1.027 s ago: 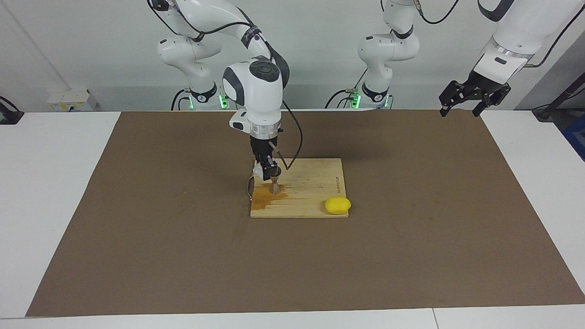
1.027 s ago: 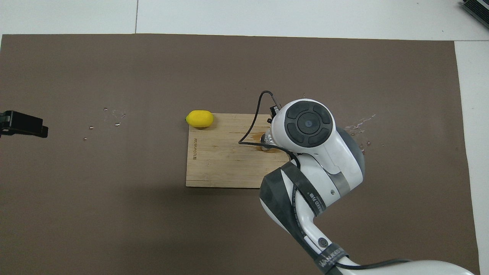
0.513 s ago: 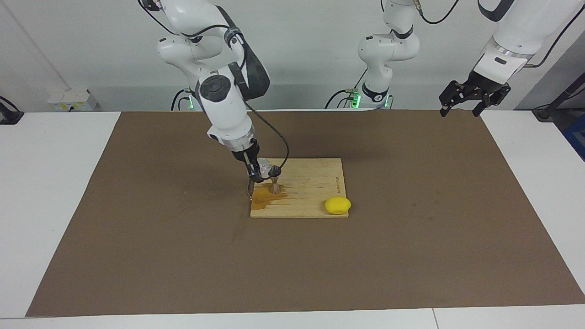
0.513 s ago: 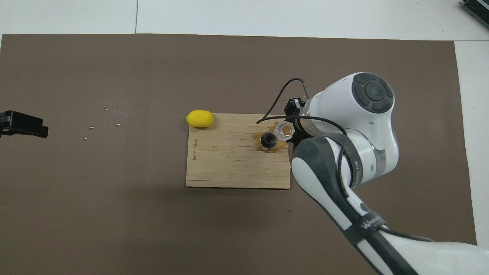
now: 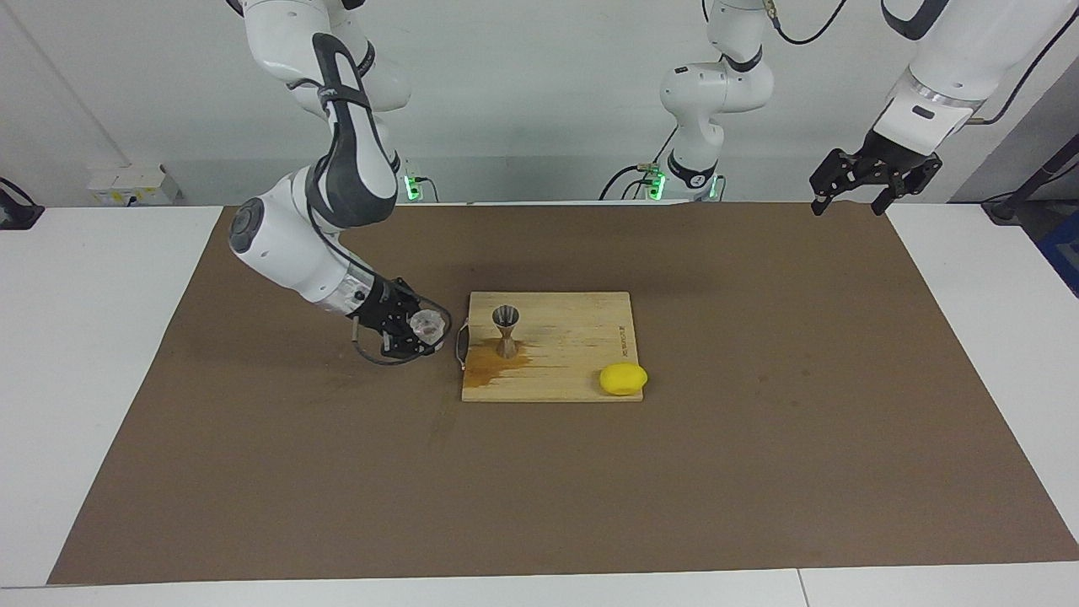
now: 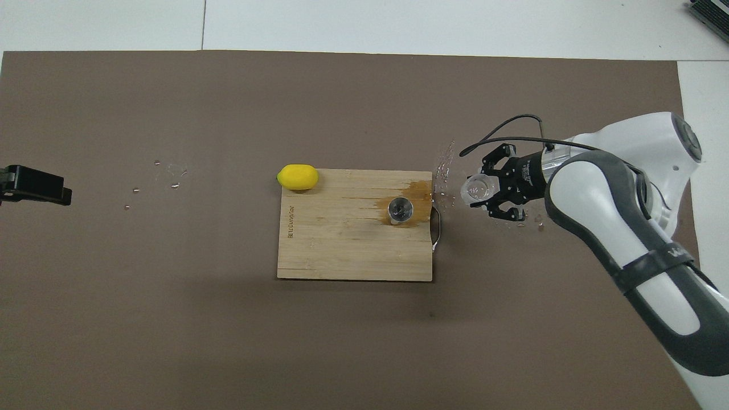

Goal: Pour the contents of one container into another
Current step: 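Turn the glass upright and move it back away from the board, then lower the glass onto the table at its starting spot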

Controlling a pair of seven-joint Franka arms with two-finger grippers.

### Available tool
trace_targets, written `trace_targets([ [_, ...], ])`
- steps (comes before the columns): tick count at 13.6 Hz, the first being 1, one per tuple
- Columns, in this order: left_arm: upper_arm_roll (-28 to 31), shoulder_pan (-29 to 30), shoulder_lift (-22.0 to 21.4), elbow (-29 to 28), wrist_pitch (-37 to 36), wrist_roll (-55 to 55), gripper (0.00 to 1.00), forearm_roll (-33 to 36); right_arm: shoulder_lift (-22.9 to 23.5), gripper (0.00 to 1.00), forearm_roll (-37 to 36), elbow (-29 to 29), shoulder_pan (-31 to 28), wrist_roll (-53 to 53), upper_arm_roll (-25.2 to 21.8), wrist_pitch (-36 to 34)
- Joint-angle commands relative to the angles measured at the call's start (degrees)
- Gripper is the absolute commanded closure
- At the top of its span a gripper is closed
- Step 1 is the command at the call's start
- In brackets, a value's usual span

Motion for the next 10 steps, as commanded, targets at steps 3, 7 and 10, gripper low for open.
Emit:
trace_targets([
  [3, 0.0, 0.1, -1.7, -2.1, 0.9, -0.6, 0.00, -0.6, 1.1, 1.00, 4.7, -3.3, -8.3, -10.9, 0.8, -2.1],
  [7, 0.0, 0.1, -1.7, -2.1, 1.4, -0.6, 0.00, -0.6, 5.0, 1.00, 6.9, -3.2, -14.5, -20.1, 0.8, -4.6],
  [10, 0.1, -0.4, -1.7, -2.1, 1.6, -0.1, 0.00, -0.5, 6.9, 1.00, 7.0, -3.2, -16.1, -24.5, 0.8, -4.6],
])
